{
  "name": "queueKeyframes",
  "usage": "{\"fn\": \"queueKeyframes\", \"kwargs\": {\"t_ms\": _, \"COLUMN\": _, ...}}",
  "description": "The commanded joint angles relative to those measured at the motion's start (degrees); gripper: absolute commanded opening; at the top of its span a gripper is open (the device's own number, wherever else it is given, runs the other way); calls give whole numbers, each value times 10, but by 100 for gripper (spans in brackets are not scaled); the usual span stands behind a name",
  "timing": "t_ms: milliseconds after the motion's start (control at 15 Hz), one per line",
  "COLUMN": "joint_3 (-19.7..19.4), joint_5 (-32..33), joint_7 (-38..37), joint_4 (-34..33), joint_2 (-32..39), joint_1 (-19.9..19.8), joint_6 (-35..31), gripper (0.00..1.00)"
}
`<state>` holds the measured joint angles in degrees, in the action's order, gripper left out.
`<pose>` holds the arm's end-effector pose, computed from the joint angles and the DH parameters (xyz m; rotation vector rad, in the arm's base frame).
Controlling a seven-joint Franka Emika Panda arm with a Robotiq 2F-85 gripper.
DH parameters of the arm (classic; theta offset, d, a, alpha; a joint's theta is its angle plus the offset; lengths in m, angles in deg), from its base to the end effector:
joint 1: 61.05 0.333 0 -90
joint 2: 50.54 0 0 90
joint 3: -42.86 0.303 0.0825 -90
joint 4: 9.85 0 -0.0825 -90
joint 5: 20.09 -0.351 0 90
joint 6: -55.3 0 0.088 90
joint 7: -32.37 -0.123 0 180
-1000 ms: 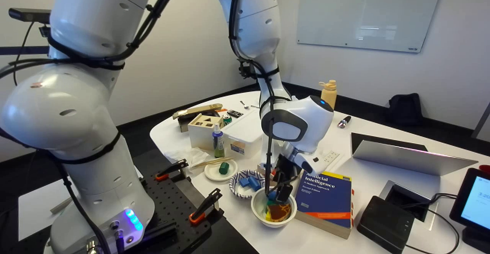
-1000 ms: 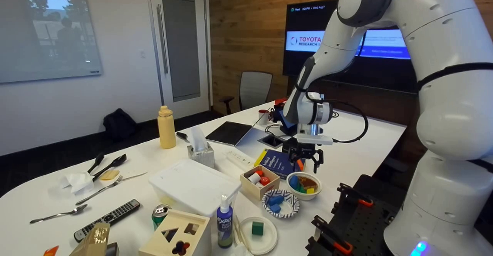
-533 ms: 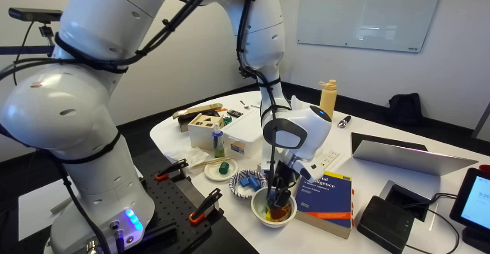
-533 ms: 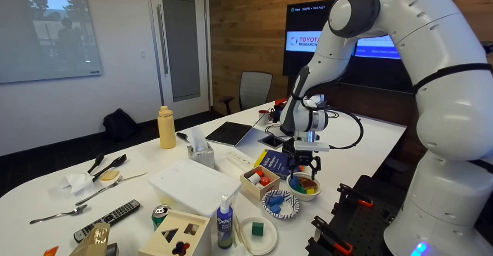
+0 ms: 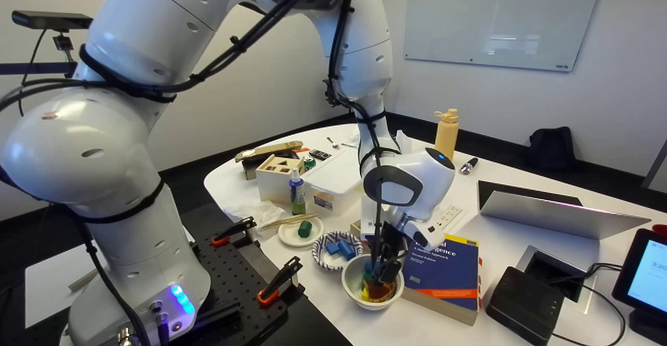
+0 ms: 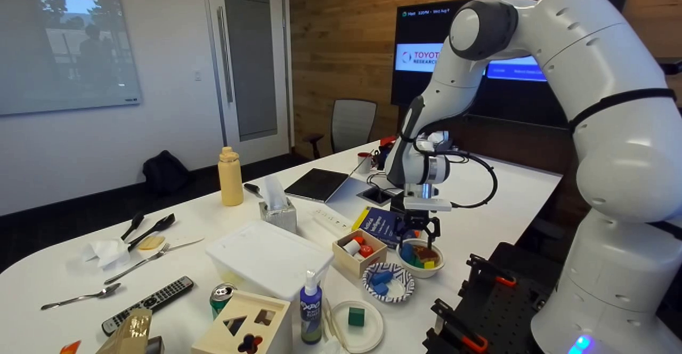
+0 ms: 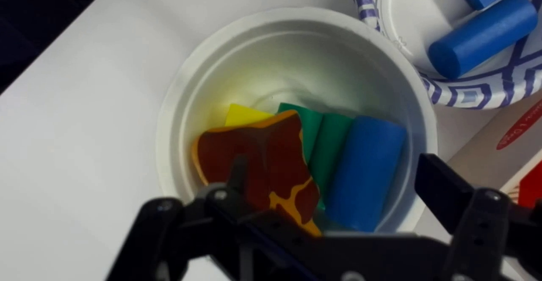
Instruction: Move the blue block from the plate on the right, to the one on the left
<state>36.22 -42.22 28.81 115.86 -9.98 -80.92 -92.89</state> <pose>0.4145 -0.2206 0.0464 -2.7075 1.2555 0.4113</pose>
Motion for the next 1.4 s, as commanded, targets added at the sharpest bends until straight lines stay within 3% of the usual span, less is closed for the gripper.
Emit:
{"fn": "queueKeyframes", "kwargs": {"t_ms": 0, "joint_3": -1, "joint_5": 5, "joint_7": -11, "joint_4": -12, "joint_2": 8, "joint_1": 5, "joint_6": 5, "gripper": 100}}
{"fn": "queueKeyframes", "kwargs": {"t_ms": 133, "joint_3": -1, "joint_5": 5, "joint_7": -13, "joint_4": -16, "joint_2": 11, "joint_1": 6, "joint_6": 4, "gripper": 100}}
{"fn": "queueKeyframes", "kwargs": {"t_ms": 200, "joint_3": -2, "joint_5": 5, "joint_7": -14, "joint_4": -17, "joint_2": 12, "joint_1": 7, "joint_6": 3, "gripper": 75}}
{"fn": "queueKeyframes", "kwargs": {"t_ms": 267, "joint_3": -2, "joint_5": 6, "joint_7": -15, "joint_4": -18, "joint_2": 14, "joint_1": 8, "joint_6": 3, "gripper": 74}}
{"fn": "queueKeyframes", "kwargs": {"t_ms": 800, "joint_3": -9, "joint_5": 11, "joint_7": -18, "joint_4": -14, "joint_2": 17, "joint_1": 10, "joint_6": -2, "gripper": 13}}
{"fn": "queueKeyframes", "kwargs": {"t_ms": 867, "joint_3": -10, "joint_5": 11, "joint_7": -18, "joint_4": -14, "joint_2": 16, "joint_1": 9, "joint_6": -2, "gripper": 8}}
{"fn": "queueKeyframes", "kwargs": {"t_ms": 1333, "joint_3": 2, "joint_5": 18, "joint_7": 3, "joint_4": 34, "joint_2": -78, "joint_1": 15, "joint_6": 43, "gripper": 8}}
